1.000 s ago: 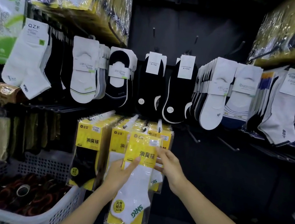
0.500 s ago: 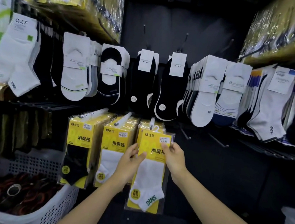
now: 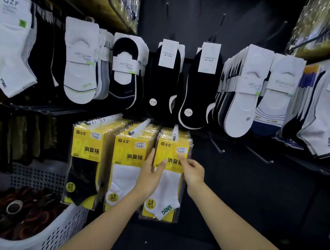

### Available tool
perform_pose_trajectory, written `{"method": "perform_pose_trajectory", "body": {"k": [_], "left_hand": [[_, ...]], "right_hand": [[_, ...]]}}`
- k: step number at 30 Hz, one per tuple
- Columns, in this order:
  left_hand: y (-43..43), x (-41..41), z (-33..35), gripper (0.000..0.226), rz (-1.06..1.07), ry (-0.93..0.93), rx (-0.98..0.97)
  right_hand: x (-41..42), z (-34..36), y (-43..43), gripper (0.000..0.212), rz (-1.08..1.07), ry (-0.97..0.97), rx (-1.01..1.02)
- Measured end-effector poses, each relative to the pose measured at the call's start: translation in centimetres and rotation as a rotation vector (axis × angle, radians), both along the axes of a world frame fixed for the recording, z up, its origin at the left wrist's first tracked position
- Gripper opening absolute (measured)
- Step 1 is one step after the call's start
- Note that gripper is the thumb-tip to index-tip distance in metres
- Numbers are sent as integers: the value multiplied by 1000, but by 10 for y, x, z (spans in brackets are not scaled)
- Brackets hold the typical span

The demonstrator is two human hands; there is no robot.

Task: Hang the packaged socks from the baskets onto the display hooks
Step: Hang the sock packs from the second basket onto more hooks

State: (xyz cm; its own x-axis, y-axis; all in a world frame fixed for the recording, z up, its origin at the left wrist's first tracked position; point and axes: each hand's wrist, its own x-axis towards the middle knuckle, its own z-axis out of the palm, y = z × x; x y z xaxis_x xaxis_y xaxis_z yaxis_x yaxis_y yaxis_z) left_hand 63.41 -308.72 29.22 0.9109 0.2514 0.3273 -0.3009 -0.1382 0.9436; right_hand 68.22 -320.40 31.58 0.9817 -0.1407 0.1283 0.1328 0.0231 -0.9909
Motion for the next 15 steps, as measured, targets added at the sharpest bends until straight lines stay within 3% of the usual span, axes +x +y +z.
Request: {"method": "perform_pose_trajectory", "body": {"k": [7, 15], "left_hand": [[-6, 2, -25, 65, 31, 79, 16], [-13, -74, -115, 61, -24, 269, 58]], "right_hand": [[-2, -37, -23, 26, -36, 104, -67], [-86, -121, -90, 11, 156, 258, -142]]}}
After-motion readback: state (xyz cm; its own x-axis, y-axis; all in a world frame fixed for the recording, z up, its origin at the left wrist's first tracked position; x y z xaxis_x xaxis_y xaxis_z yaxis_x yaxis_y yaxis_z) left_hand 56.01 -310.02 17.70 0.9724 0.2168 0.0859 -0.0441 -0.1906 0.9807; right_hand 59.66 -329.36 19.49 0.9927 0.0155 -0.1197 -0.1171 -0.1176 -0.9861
